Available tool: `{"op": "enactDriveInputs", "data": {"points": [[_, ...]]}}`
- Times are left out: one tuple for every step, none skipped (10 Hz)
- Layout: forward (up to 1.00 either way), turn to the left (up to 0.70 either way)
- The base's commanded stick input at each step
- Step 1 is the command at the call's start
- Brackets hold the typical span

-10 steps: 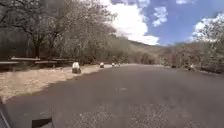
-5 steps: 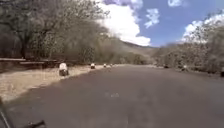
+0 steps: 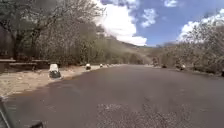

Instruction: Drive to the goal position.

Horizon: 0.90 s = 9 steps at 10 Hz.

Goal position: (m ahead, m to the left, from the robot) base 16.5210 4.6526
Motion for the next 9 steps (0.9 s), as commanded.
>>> {"op": "enactDriveInputs", "data": {"points": [[0.70,-0.02],[0.70,-0.33],[0.70,-0.33],[0.70,-0.33],[0.70,0.00],[0.70,0.00],[0.70,0.00],[0.70,0.00],[0.70,0.00]]}}
